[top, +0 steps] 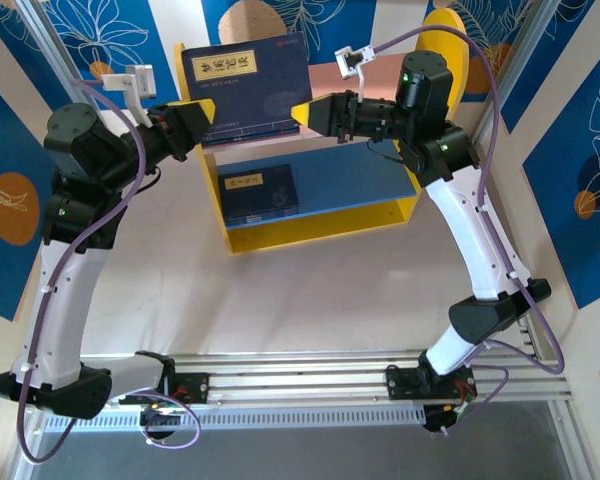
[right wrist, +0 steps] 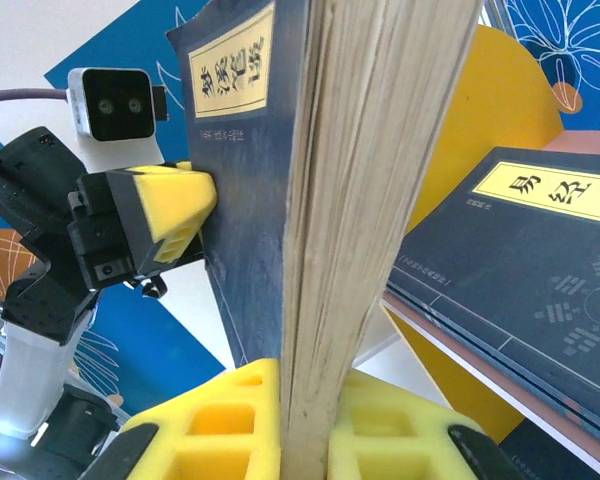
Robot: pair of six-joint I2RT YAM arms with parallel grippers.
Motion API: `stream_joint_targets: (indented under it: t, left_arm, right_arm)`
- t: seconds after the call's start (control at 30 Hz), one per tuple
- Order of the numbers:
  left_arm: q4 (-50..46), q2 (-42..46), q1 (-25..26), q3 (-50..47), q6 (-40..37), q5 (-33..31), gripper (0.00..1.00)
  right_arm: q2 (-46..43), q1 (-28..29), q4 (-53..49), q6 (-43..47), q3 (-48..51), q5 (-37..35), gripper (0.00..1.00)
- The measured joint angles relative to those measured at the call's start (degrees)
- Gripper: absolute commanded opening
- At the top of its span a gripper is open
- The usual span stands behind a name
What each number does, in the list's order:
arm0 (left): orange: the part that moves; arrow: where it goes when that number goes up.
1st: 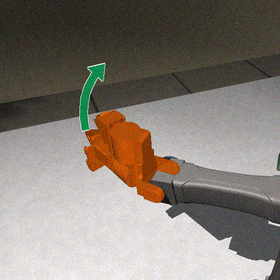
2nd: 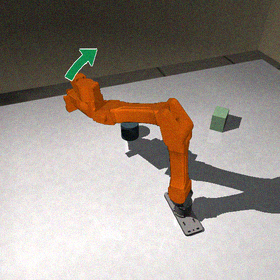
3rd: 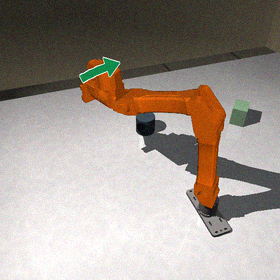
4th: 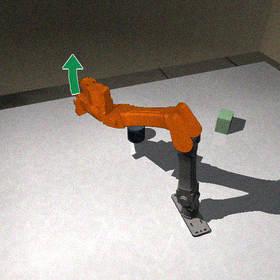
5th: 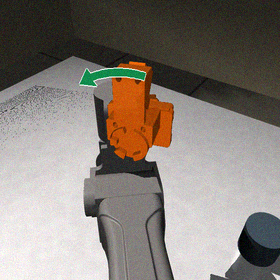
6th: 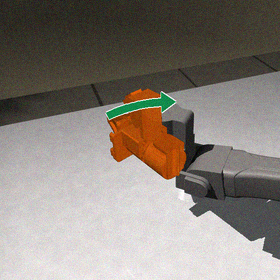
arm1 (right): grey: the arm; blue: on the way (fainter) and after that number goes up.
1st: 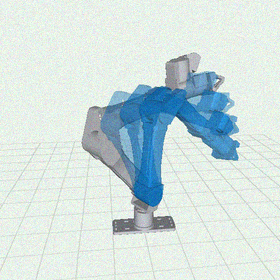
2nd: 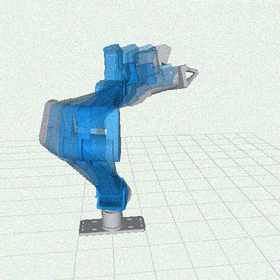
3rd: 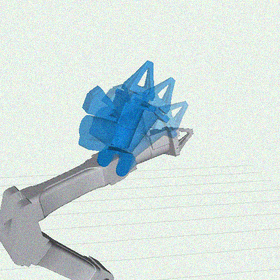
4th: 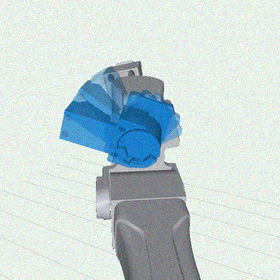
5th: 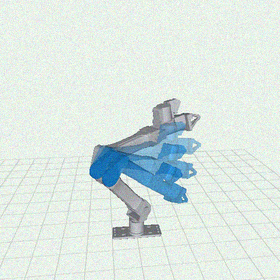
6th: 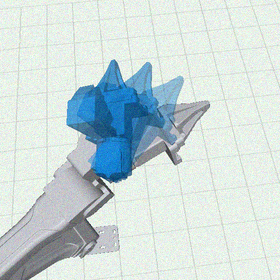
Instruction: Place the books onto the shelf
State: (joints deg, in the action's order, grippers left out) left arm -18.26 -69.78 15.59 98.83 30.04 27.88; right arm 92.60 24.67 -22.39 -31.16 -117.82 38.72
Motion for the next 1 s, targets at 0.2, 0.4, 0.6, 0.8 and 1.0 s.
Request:
stream_joint_targets:
  t: [0.2,0.4,0.6,0.8,1.0]
  left_arm:
    - [-2.4,1.2,0.0,-0.3,-1.5,-4.5,0.29]
    - [-6.8,3.8,0.0,0.3,-4.1,-8.9,0.30]
    - [-11.6,4.3,0.0,4.0,-6.6,-11.5,0.30]
    - [-14.5,4.0,0.0,5.5,-8.0,-12.3,0.30]
    - [-16.2,3.6,0.0,5.6,-8.1,-12.9,0.30]
  right_arm:
    - [0.1,-0.2,-1.4,1.0,0.0,-1.3,0.06]
    - [1.9,-1.2,-3.1,1.2,-1.1,-2.6,0.06]
    - [5.2,-1.7,-6.1,2.1,-3.4,-3.6,0.06]
    - [7.0,-1.8,-7.7,2.3,-5.2,-3.6,0.06]
    - [8.9,-1.8,-7.9,2.3,-7.4,-2.6,0.06]
